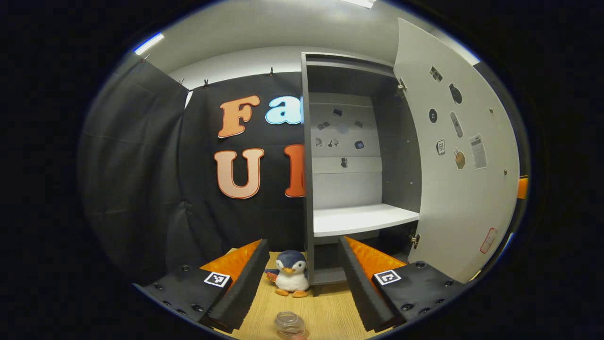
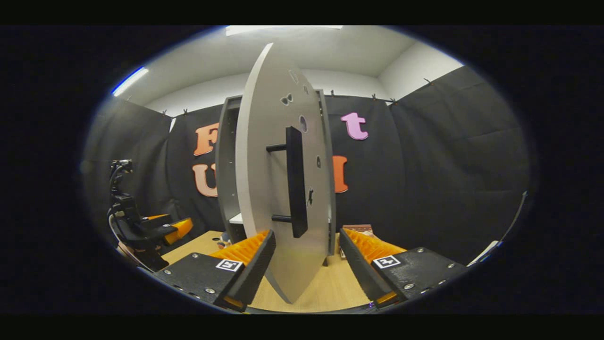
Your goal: Open the cabinet door with the right hand, grasp the bottle in the cabinet with the left hand and place it on the coaster, then close the cabinet door with the right hand.
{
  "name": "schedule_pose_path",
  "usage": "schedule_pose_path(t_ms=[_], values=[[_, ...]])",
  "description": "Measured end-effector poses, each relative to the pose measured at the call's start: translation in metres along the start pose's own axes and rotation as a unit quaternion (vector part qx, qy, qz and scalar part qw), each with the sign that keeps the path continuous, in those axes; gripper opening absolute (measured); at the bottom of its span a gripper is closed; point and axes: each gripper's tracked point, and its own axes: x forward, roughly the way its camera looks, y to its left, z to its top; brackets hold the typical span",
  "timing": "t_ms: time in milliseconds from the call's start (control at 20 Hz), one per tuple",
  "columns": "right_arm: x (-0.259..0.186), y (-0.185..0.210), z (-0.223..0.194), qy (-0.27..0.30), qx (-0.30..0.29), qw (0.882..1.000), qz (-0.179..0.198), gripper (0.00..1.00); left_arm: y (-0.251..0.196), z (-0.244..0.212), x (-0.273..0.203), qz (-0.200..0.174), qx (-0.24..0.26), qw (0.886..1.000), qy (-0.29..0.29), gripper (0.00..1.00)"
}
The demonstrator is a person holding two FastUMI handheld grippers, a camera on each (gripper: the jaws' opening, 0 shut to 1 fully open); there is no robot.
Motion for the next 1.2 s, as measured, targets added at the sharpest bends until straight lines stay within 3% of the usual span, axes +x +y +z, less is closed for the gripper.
schedule_pose_path(t_ms=[50,100,200,250,300,350,400,450,500,750,850,950,1100,1200], values=[[0.008,0.011,0.002,-0.002,0.001,1.0,0.008,0.92,0.005,0.001,0.005,0.001,-0.001,1.0,-0.002,0.95],[0.017,0.02,0.004,-0.005,0.003,1.0,0.016,0.77,0.01,0.001,0.01,0.002,0.001,1.0,-0.003,0.95],[0.032,0.04,0.002,-0.001,0.007,0.999,0.036,0.7,0.025,0.002,0.019,0.005,0.011,1.0,-0.005,0.95],[0.039,0.05,0.001,0.0,0.014,0.999,0.046,0.69,0.031,0.002,0.025,0.008,0.015,1.0,-0.007,0.95],[0.045,0.06,-0.001,0.002,0.018,0.998,0.06,0.75,0.038,0.002,0.03,0.01,0.018,1.0,-0.01,0.95],[0.053,0.071,-0.002,0.003,0.024,0.997,0.073,0.64,0.042,0.003,0.035,0.012,0.02,1.0,-0.011,0.95],[0.06,0.081,0.001,0.001,0.032,0.996,0.086,0.68,0.048,0.002,0.041,0.013,0.02,1.0,-0.011,0.94],[0.066,0.089,0.005,-0.004,0.04,0.994,0.097,0.66,0.052,0.002,0.047,0.013,0.02,1.0,-0.012,0.95],[0.069,0.096,0.007,-0.006,0.043,0.994,0.105,0.54,0.056,0.0,0.052,0.014,0.019,1.0,-0.013,0.94],[0.1,0.134,0.008,-0.003,0.018,0.99,0.138,0.54,0.078,-0.011,0.067,0.019,0.016,1.0,-0.007,0.95],[0.111,0.142,0.012,-0.001,0.004,0.991,0.133,0.38,0.087,-0.019,0.073,0.02,0.011,1.0,0.0,0.95],[0.121,0.148,0.013,0.001,-0.003,0.992,0.126,0.41,0.094,-0.029,0.078,0.019,0.005,1.0,0.009,0.95],[0.132,0.155,0.009,0.004,0.001,0.993,0.115,0.32,0.104,-0.044,0.091,0.011,-0.002,1.0,0.021,0.95],[0.141,0.159,0.006,0.006,0.002,0.995,0.098,0.32,0.11,-0.05,0.099,0.0,-0.003,1.0,0.025,0.95]])
